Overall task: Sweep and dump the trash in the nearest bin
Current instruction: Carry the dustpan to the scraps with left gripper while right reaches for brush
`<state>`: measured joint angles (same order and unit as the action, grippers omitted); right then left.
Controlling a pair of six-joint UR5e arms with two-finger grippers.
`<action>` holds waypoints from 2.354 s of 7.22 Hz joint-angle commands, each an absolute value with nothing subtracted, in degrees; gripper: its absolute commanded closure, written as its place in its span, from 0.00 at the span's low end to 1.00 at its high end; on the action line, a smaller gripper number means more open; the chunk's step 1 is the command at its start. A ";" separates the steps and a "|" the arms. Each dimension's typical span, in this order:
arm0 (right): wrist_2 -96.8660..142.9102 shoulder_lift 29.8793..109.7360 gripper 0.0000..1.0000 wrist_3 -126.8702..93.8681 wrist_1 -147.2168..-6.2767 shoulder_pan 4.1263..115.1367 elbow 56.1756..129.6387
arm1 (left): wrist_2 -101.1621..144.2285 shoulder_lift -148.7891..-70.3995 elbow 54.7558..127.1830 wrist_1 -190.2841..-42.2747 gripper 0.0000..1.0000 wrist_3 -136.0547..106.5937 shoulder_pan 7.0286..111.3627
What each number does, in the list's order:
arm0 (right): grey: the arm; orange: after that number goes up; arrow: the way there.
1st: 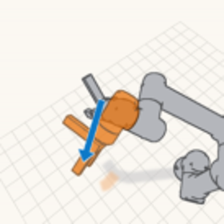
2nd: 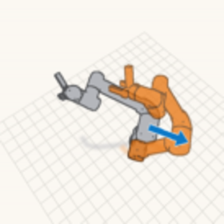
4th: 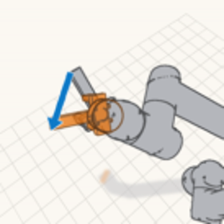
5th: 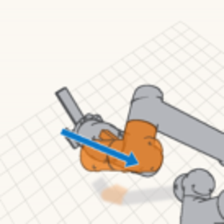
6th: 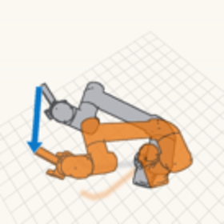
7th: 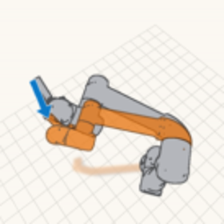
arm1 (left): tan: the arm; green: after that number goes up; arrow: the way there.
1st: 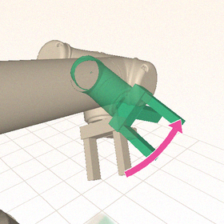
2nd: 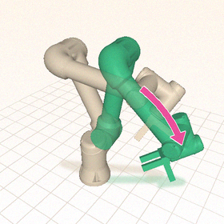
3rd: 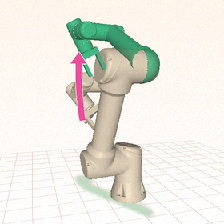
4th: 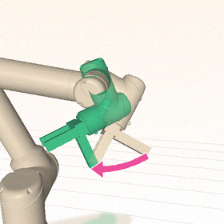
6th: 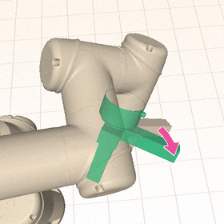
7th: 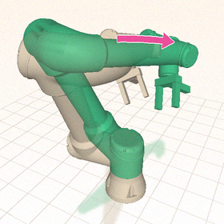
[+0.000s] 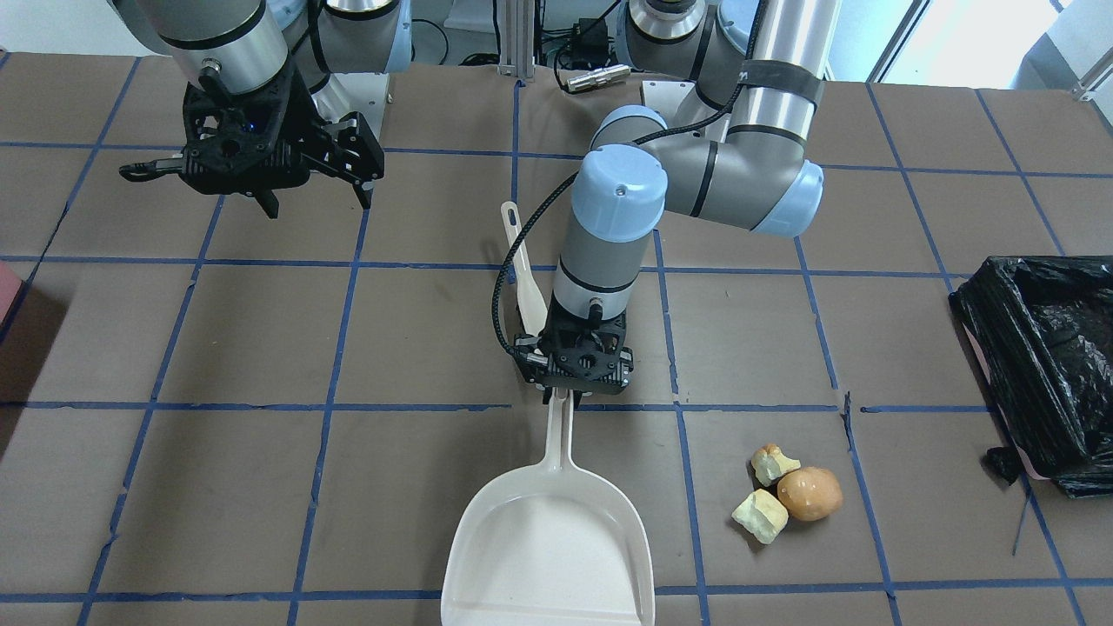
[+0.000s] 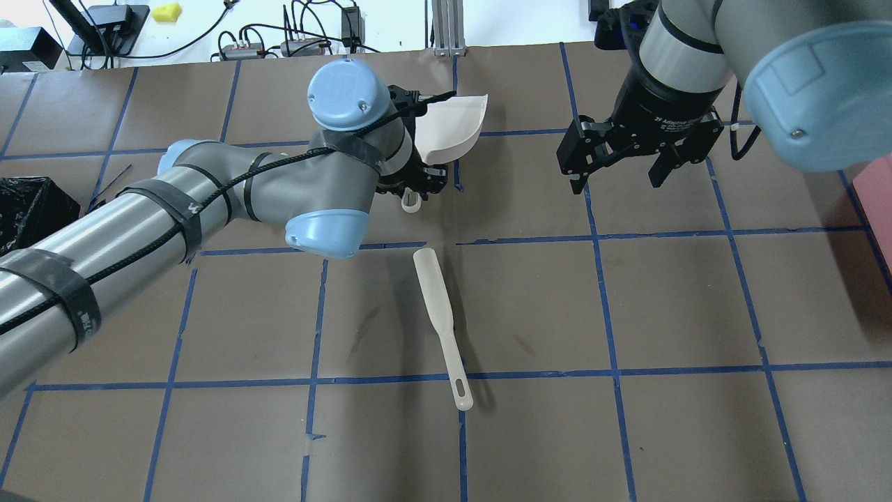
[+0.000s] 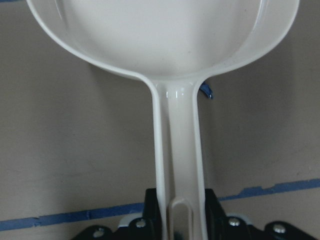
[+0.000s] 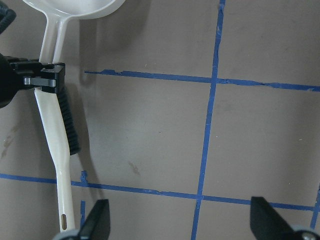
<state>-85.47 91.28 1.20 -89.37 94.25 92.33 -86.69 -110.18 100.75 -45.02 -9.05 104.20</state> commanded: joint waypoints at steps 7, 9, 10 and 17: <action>-83.49 91.23 0.02 -18.25 -116.22 114.76 112.98 | -84.90 -97.39 100.81 -66.60 0.96 39.91 81.86; -86.20 91.32 0.02 -20.56 -129.65 120.99 122.64 | -85.08 -96.16 100.90 -69.33 0.96 52.07 75.88; -90.57 90.80 0.02 -20.57 -135.90 121.81 126.18 | -85.17 -95.98 100.90 -70.04 0.96 57.43 73.33; -89.57 84.12 0.05 -18.82 -145.28 124.71 130.17 | -88.50 -97.82 98.71 -72.31 0.96 102.10 56.09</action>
